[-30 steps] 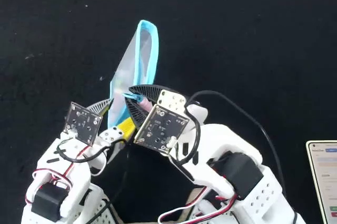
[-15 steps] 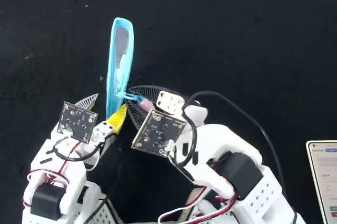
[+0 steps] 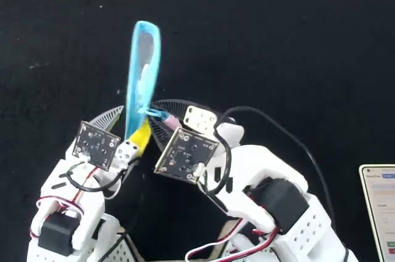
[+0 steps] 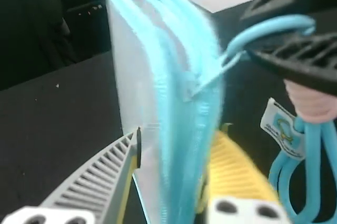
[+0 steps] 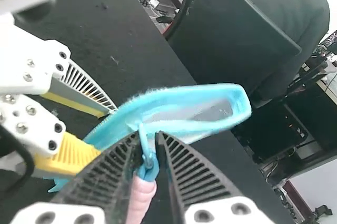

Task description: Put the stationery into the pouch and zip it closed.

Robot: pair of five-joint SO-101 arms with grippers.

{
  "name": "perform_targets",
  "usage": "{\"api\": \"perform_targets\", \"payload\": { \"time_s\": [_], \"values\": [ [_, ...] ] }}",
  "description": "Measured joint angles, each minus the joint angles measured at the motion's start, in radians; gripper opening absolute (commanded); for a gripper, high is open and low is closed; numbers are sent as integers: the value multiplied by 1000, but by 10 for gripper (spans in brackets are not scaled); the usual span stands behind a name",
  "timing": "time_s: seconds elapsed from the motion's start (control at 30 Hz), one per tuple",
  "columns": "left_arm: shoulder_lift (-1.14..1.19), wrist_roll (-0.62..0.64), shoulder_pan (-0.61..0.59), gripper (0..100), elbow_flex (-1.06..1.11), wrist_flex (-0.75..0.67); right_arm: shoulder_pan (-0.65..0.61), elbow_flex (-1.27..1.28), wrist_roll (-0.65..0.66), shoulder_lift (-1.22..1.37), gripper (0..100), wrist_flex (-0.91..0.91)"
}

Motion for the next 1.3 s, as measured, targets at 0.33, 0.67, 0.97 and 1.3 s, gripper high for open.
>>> {"api": "perform_targets", "payload": {
  "time_s": [0.33,0.67,0.97,1.3],
  "values": [
    [0,-6,12,30,-101,218,-3,0,-2,2,11,0],
    [-11,-189,46,30,-166,377,-3,0,-2,0,11,38],
    [-15,-199,57,30,-175,394,121,0,-2,0,11,38],
    [-15,-199,60,30,-175,394,259,44,-2,0,11,-75]
  ]
}}
